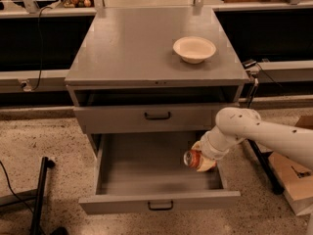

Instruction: Place coke can into middle drawer

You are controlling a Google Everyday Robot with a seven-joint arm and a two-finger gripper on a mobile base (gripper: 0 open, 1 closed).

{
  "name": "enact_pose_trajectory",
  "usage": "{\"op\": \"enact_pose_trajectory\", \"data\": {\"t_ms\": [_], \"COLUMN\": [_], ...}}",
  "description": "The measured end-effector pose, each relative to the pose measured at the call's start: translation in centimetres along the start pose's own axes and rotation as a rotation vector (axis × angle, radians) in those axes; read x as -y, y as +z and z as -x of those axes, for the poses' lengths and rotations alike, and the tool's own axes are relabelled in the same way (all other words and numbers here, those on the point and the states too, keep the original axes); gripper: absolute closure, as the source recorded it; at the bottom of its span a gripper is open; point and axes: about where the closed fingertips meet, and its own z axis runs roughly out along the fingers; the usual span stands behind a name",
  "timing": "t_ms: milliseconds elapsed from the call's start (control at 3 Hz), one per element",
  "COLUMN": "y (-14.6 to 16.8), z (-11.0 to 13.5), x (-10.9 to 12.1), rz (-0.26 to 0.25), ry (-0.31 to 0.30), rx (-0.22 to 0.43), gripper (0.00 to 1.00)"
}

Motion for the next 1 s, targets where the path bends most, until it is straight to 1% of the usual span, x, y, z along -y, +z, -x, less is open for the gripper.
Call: {"op": "enact_pose_trajectory", "data": {"t_ms": [333,667,1000], "y": [3.3,6.0,8.0], "z": [-0.3,-1.8,-2.5], "x": [0.6,1.6,2.8], "rz": [0.015,-0.041,-0.079], "ry": [-0.009,0.003,0.008], "rx": [-0.067,-0.148,-0.188], "gripper": [1.00,1.00,0.80]}}
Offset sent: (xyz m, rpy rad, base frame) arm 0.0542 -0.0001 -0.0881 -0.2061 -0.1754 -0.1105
